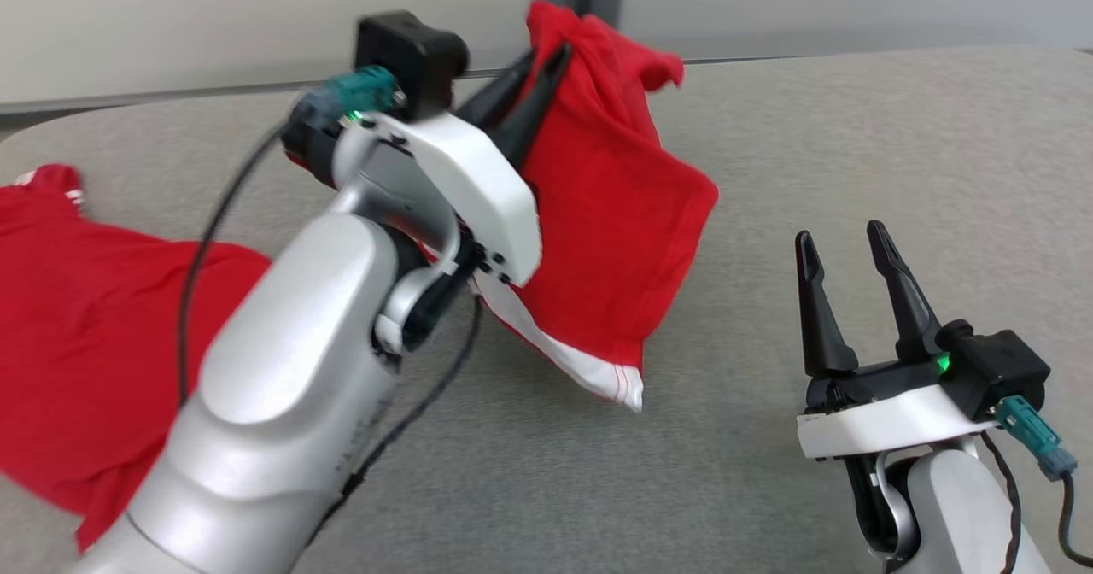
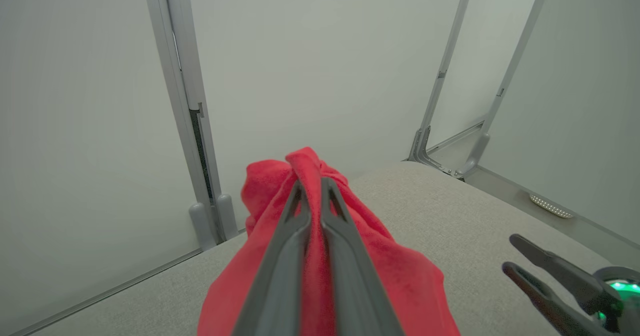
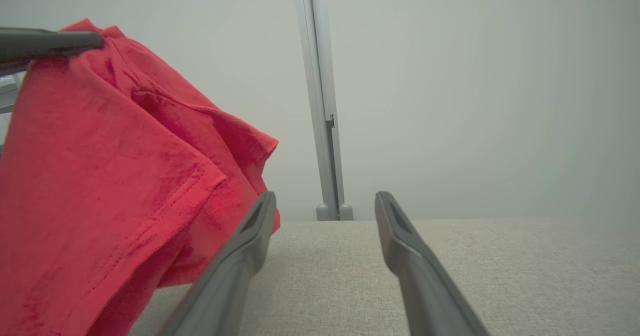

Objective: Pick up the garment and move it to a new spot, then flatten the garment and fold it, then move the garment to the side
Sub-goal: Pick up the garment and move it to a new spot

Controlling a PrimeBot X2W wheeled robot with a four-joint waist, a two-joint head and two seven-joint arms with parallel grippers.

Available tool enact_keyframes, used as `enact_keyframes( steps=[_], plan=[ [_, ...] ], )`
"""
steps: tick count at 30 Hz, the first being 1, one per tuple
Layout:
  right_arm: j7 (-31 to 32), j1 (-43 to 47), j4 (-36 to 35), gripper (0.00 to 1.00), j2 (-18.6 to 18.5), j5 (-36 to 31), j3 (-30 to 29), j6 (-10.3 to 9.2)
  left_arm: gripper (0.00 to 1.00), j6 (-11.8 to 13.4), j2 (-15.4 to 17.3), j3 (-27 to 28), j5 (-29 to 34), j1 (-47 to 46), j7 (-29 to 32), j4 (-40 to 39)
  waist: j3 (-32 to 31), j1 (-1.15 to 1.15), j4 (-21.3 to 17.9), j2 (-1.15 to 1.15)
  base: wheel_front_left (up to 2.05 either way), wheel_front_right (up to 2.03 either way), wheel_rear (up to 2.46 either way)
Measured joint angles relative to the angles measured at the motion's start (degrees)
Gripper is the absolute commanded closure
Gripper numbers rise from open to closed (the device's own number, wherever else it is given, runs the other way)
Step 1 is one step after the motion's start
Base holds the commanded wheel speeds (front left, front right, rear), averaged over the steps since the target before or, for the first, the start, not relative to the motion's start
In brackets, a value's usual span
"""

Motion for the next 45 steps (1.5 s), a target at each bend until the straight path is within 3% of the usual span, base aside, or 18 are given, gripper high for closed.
enact_keyframes(
  steps=[5,11,16,17,18,19,24,29,37,41,45],
  plan=[
    [0.0,-0.4,-1.4,0.00,0.0,0.5,0.1,0.00,1.00,1.1,-3.2,-2.7,1.0,0.4,-2.2,5.8,0.7,0.00,-5.4,0.00,0.00,0.00,0.00],
    [0.0,-1.0,-2.8,0.00,0.0,1.6,1.6,0.00,1.00,4.1,-5.2,-4.0,1.4,-3.3,-8.1,14.1,2.9,0.00,-11.9,0.00,0.00,0.00,0.00],
    [0.0,-1.8,-3.3,0.00,0.0,2.7,2.8,0.00,1.00,10.1,-5.3,-5.0,0.6,-7.8,-15.3,21.0,5.6,0.00,-16.2,0.00,0.00,0.00,0.00],
    [0.0,-1.9,-3.4,0.00,0.0,3.0,3.1,0.00,0.82,11.2,-5.4,-5.6,-0.3,-8.3,-16.2,22.3,6.2,0.00,-16.9,0.00,0.00,0.00,0.00],
    [0.0,-1.9,-3.3,0.00,0.0,3.0,3.4,0.00,0.30,12.3,-5.4,-6.5,-0.9,-8.5,-17.1,23.8,6.8,0.00,-17.4,0.00,0.00,0.00,0.00],
    [0.0,-1.9,-3.3,0.00,0.0,3.0,3.6,0.00,0.00,13.0,-5.4,-7.3,-2.0,-8.5,-17.9,25.1,7.4,0.00,-18.0,0.00,0.00,0.00,0.00],
    [0.0,-2.8,-3.3,0.00,0.0,3.0,3.6,0.00,0.00,12.7,-5.5,-12.7,-7.2,-9.9,-20.9,28.3,9.4,0.00,-19.0,0.00,0.00,0.00,0.00],
    [0.0,-2.9,-3.0,0.00,0.0,2.4,2.6,0.00,0.00,11.8,-5.4,-14.6,-9.6,-12.3,-24.5,31.2,9.3,0.00,-16.6,0.00,0.00,0.00,0.00],
    [0.0,-2.0,-2.0,0.00,0.0,-0.2,0.5,0.00,0.00,9.2,-3.5,-11.9,-8.4,-14.0,-27.3,33.2,7.7,0.00,-10.4,0.00,0.00,0.00,0.00],
    [0.0,-1.4,-1.5,0.00,0.0,-1.7,-0.5,0.00,0.00,7.9,0.6,-7.5,-4.9,-11.4,-27.6,27.5,6.2,0.00,-6.2,0.00,0.00,0.00,0.00],
    [0.0,-0.1,-0.8,0.00,0.1,-2.9,-1.3,0.00,0.00,6.8,3.8,-3.6,-0.6,-2.4,-27.5,20.4,4.2,0.00,-2.1,0.00,0.00,0.00,0.00]
  ],
)
